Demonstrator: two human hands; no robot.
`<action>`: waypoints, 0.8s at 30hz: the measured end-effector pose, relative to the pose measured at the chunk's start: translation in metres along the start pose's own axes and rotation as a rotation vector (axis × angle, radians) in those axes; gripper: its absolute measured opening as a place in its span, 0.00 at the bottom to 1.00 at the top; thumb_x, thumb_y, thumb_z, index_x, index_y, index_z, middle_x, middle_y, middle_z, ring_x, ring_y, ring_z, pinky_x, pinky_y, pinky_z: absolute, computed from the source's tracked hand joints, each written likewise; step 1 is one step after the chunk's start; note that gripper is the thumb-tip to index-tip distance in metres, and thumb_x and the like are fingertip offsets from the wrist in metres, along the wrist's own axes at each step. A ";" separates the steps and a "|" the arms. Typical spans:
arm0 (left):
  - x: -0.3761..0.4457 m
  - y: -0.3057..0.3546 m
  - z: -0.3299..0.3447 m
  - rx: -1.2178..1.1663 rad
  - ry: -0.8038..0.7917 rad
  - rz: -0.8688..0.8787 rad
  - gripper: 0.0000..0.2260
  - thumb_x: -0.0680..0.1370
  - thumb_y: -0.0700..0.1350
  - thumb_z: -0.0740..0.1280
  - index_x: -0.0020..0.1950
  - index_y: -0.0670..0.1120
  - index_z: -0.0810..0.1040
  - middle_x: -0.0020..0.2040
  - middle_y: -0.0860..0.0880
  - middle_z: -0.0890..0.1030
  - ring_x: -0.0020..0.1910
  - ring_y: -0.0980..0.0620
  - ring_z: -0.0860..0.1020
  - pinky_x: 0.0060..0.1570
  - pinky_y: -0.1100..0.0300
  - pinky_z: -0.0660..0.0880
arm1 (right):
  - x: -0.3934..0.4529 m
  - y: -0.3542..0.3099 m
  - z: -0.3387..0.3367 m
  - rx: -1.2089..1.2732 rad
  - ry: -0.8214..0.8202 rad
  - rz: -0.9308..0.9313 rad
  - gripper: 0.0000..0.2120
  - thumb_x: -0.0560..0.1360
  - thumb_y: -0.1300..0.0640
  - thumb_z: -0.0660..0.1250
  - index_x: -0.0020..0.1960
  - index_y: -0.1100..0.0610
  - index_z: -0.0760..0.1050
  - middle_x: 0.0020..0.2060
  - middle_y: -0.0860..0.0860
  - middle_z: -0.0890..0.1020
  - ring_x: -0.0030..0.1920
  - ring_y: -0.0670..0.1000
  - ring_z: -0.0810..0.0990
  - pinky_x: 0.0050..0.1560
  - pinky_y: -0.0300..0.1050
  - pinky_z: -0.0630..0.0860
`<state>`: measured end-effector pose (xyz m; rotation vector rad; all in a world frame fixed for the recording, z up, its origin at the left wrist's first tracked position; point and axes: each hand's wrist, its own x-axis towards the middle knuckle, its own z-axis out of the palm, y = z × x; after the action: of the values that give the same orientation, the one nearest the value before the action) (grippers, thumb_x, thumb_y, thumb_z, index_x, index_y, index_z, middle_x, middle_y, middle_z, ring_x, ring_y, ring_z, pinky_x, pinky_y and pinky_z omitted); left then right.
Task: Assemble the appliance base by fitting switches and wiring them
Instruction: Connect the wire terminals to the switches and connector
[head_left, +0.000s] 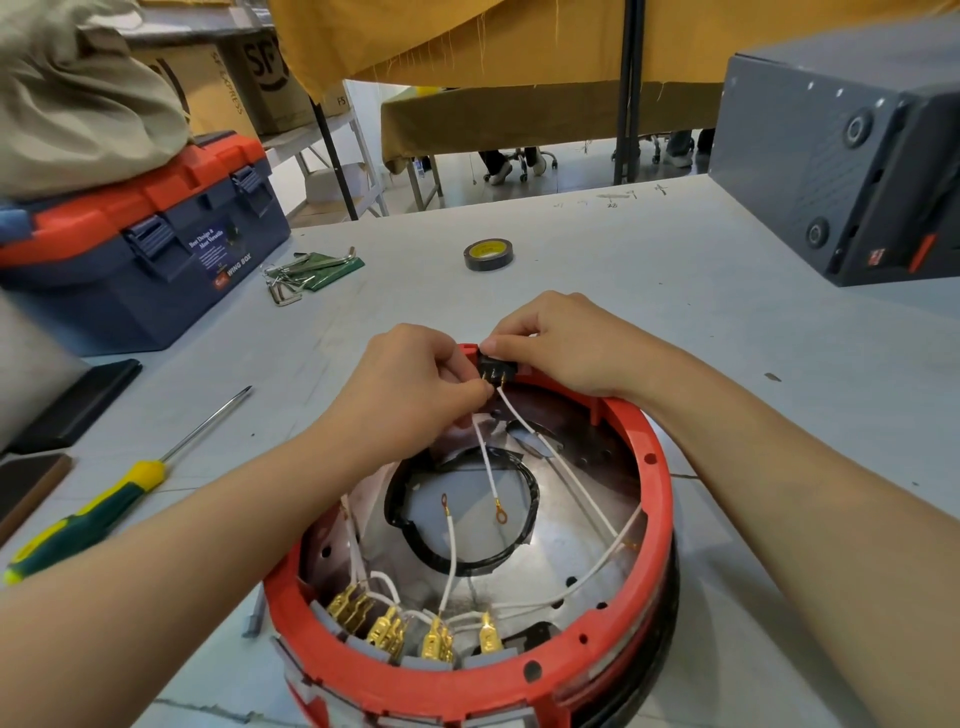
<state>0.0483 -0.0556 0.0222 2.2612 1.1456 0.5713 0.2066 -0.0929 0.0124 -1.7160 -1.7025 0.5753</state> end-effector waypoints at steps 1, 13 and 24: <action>-0.001 -0.001 -0.002 -0.018 -0.022 -0.008 0.04 0.70 0.40 0.72 0.35 0.43 0.81 0.24 0.50 0.79 0.23 0.60 0.75 0.25 0.72 0.68 | 0.000 0.000 0.000 0.001 -0.003 0.001 0.13 0.78 0.48 0.63 0.46 0.53 0.84 0.43 0.56 0.83 0.48 0.55 0.79 0.50 0.47 0.75; 0.002 0.001 0.001 0.062 -0.019 -0.006 0.11 0.71 0.40 0.69 0.28 0.47 0.78 0.20 0.52 0.74 0.19 0.61 0.71 0.22 0.70 0.65 | 0.001 0.002 0.001 0.017 -0.007 0.006 0.12 0.78 0.48 0.63 0.46 0.52 0.84 0.43 0.52 0.84 0.47 0.52 0.79 0.49 0.43 0.74; 0.003 0.002 0.004 0.180 0.025 0.059 0.13 0.73 0.42 0.68 0.28 0.50 0.74 0.22 0.54 0.73 0.22 0.61 0.71 0.24 0.71 0.65 | 0.001 0.003 0.000 -0.013 0.008 -0.013 0.11 0.78 0.49 0.63 0.45 0.49 0.83 0.42 0.50 0.84 0.47 0.49 0.79 0.49 0.42 0.74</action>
<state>0.0534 -0.0552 0.0213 2.4536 1.1886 0.5402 0.2088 -0.0920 0.0111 -1.7122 -1.7142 0.5521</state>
